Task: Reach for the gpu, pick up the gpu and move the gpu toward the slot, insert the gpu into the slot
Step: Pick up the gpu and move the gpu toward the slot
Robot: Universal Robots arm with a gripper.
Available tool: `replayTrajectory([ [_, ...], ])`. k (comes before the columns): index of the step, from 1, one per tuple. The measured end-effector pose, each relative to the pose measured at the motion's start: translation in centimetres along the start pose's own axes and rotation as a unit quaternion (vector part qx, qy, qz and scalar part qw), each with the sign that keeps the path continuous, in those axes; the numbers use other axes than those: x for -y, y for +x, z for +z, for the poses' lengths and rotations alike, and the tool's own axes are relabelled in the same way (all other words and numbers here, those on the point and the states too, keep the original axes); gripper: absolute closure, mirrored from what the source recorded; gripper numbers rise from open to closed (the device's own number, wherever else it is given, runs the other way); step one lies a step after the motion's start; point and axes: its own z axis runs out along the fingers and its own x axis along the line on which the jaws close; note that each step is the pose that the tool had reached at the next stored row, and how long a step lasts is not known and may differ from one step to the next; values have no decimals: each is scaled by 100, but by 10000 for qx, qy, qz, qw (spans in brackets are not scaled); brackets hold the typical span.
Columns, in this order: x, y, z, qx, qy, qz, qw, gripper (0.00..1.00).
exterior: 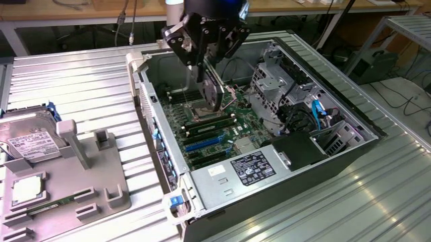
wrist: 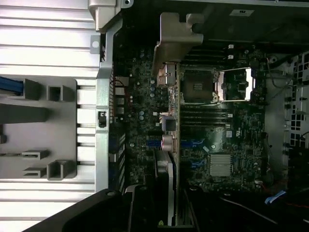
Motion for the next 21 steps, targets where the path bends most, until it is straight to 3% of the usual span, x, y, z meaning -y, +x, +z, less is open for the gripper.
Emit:
replayTrajectory([
  [3,5,-167,10,0,0,0,10000,72],
  [4,8,-280,15,0,-1,1,10000,72],
  [5,13,-479,26,0,0,7,10000,72],
  [6,14,-589,39,4,2,79,10000,72],
  [8,16,-914,62,11,8,215,9998,72],
  [14,20,-1119,87,14,10,273,9996,72],
  [21,20,-1123,87,14,11,275,9996,72],
])
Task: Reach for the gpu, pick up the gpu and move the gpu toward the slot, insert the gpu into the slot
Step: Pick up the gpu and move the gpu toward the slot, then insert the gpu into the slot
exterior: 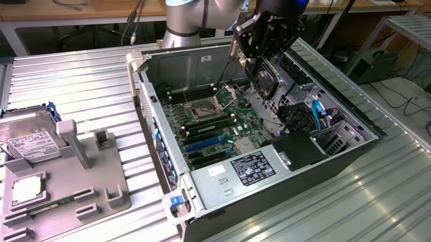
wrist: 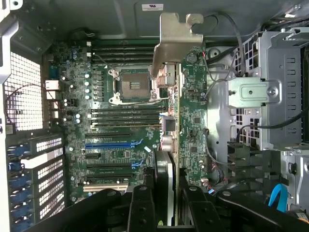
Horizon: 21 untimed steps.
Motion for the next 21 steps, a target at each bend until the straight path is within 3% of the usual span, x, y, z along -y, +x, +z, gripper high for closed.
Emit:
replayTrajectory([
  [8,0,0,0,0,0,-2,10000,72],
  [13,-1,0,0,-19,-14,-364,9993,72],
  [18,0,0,1,-42,-32,-820,9966,72],
  [20,0,0,2,-51,-40,-996,9950,72],
  [21,0,0,1,-59,-45,-1150,9933,72],
])
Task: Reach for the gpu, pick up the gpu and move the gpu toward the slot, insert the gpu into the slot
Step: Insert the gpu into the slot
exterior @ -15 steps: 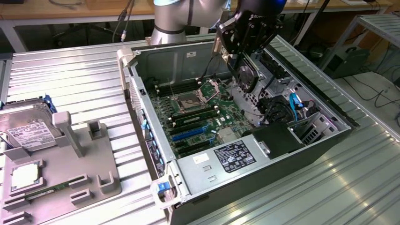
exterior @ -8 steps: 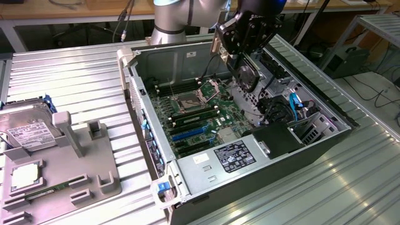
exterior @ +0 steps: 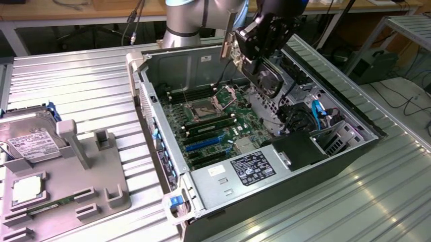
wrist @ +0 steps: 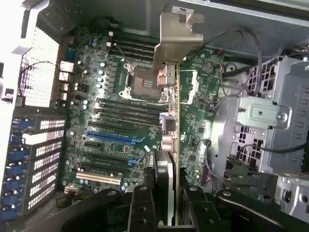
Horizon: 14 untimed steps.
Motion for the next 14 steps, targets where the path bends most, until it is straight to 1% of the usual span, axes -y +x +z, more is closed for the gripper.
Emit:
replayTrajectory([
  [2,0,0,0,-10,-7,-183,9998,72],
  [4,0,0,0,-25,-19,-489,9988,72],
  [7,0,0,0,-40,-31,-780,9969,72],
  [10,0,0,0,-54,-42,-1052,9944,72],
  [12,0,0,0,-63,-49,-1235,9923,72],
  [14,0,0,0,-72,-56,-1416,9899,72],
])
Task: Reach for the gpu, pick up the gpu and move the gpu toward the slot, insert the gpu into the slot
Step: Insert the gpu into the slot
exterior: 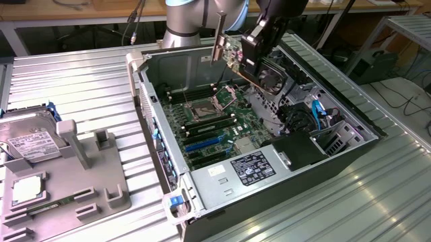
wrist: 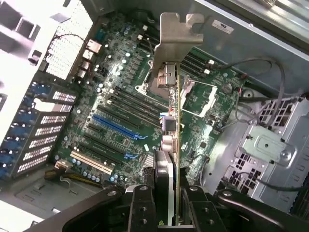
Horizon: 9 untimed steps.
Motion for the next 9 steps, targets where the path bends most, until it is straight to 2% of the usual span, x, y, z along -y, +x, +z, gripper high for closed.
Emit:
replayTrajectory([
  [5,0,0,1,-25,-19,-486,9988,72],
  [9,0,0,1,-50,-38,-967,9953,72],
])
